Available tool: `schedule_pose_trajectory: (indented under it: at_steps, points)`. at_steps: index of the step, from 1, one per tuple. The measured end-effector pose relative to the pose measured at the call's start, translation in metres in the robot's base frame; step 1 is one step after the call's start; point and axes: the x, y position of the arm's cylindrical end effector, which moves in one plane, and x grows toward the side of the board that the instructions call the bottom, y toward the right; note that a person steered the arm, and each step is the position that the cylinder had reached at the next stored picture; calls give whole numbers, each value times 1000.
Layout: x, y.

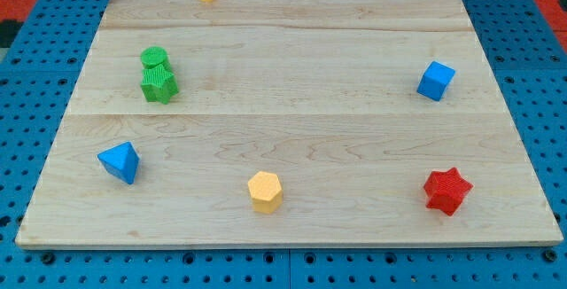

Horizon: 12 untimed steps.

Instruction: Place the blue cube to the bottom of the green star

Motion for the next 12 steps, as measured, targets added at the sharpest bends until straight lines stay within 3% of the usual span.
schedule_pose_trajectory:
  at_steps: [1,4,5,6,7,8,9,10,12]
  points:
    - [37,54]
    - [64,398]
    - [99,470]
    - [155,475]
    - [176,492]
    - [164,533]
    - [191,569]
    - [224,511]
    - [212,519]
